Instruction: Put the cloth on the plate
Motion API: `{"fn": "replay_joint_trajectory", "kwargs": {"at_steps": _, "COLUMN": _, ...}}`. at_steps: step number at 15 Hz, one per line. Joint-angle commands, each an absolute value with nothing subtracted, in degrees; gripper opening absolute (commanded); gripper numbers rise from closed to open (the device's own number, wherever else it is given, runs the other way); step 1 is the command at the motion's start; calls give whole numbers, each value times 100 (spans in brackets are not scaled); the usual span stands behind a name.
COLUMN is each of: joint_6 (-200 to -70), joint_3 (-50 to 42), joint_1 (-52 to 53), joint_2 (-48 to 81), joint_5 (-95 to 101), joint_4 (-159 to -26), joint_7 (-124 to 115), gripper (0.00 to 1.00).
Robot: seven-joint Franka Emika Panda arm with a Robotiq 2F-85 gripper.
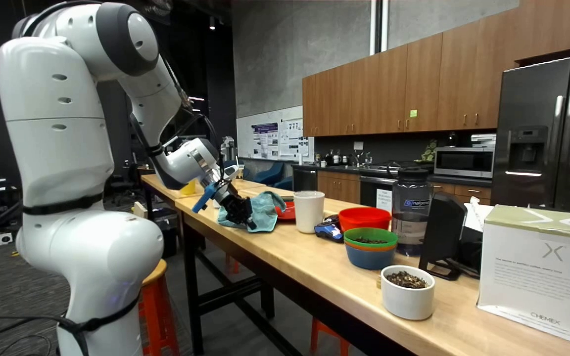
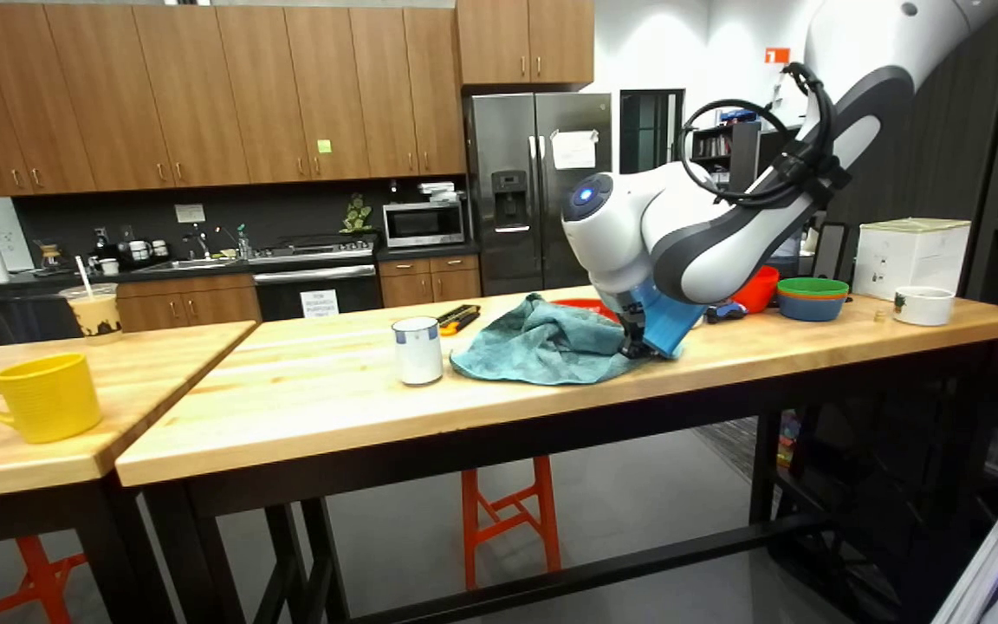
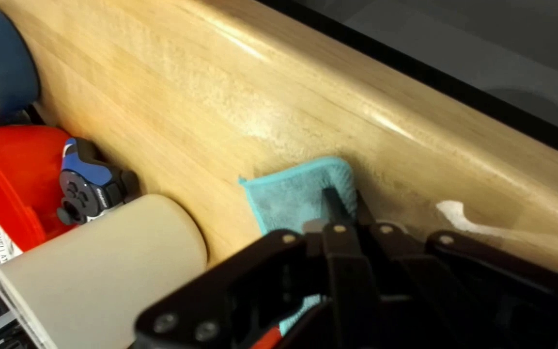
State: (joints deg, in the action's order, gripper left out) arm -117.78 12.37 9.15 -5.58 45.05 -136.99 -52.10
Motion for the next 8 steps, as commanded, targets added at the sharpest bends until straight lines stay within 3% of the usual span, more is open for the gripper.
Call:
{"fn": "replay_joint_trajectory", "kwargs": {"at_steps": 1, "joint_6": -11918, "joint_3": 1203, "joint_1": 922, "joint_2": -633, "joint_5": 4748, "joint_4": -13773, "joint_7": -5024, "gripper": 1}}
{"fn": "replay_joint_trajectory", "kwargs": {"at_steps": 8, "joint_6": -11633, "joint_3": 1151, "joint_1": 863, "joint_2": -608, "joint_5": 6360, "joint_4": -13204, "joint_7": -4540, "gripper": 1}}
